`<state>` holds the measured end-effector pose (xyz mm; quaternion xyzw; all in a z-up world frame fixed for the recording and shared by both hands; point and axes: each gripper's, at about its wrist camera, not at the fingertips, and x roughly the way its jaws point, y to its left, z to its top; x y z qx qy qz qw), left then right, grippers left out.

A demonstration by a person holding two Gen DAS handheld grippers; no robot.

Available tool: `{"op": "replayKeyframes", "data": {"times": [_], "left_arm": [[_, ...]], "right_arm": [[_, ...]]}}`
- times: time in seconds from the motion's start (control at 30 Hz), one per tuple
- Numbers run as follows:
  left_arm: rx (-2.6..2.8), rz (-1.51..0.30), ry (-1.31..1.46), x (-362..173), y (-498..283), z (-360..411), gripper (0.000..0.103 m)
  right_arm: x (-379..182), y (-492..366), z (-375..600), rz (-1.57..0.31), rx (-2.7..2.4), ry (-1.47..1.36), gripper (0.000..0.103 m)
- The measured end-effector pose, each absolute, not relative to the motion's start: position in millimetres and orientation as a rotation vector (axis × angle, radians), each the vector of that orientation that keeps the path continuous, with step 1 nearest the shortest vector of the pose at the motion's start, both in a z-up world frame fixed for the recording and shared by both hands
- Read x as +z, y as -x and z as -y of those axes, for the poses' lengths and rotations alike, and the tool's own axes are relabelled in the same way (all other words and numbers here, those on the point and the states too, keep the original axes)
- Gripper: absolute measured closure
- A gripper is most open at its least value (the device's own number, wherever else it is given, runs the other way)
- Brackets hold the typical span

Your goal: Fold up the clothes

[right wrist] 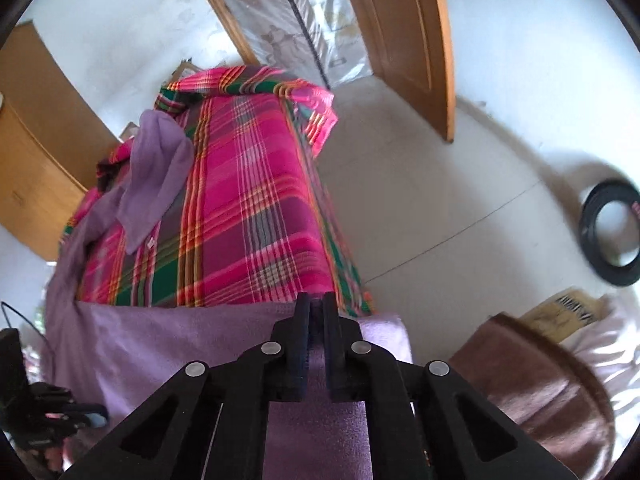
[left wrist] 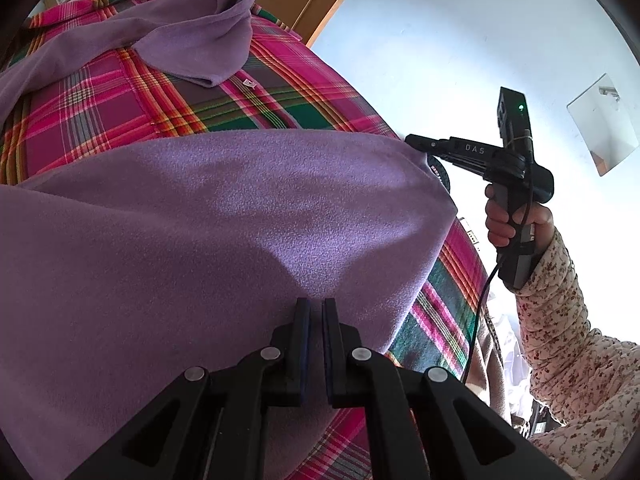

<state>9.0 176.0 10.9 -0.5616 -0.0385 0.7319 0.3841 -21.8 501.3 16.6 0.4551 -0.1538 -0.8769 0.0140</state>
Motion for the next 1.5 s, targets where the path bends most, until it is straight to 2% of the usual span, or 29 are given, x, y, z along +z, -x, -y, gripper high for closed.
{"op": "replayKeyframes", "data": {"times": [0.13, 0.37, 0.53, 0.67, 0.73, 0.9, 1.07, 1.23, 1.5], "left_arm": [[1.869, 0.095, 1.428, 11, -11, -177, 0.098], [1.876, 0.091, 1.423, 13, -14, -175, 0.098], [1.894, 0.081, 1.428, 17, -17, -172, 0.095], [1.955, 0.124, 1.411, 22, -14, -156, 0.092], [2.007, 0.137, 1.401, 29, -12, -140, 0.092], [2.174, 0.145, 1.37, 51, -5, -96, 0.089], [2.35, 0.107, 1.37, 66, 23, -51, 0.088], [2.414, 0.128, 1.441, 57, 62, -17, 0.085], [2.498, 0.04, 1.579, 26, 122, -29, 0.081]], "right_arm": [[26, 31, -503, 0.497, -2.805, -1.35, 0.098], [16, 45, -494, 0.427, -2.828, -1.462, 0.097], [25, 44, -485, 0.417, -2.851, -1.455, 0.093], [43, 39, -473, 0.408, -2.863, -1.396, 0.092], [51, 37, -465, 0.398, -2.863, -1.369, 0.087], [73, 45, -423, 0.289, -2.791, -1.291, 0.086], [89, 59, -379, 0.19, -2.708, -1.239, 0.079], [81, 81, -347, 0.195, -2.644, -1.253, 0.079], [63, 115, -311, 0.217, -2.554, -1.3, 0.079]]}}
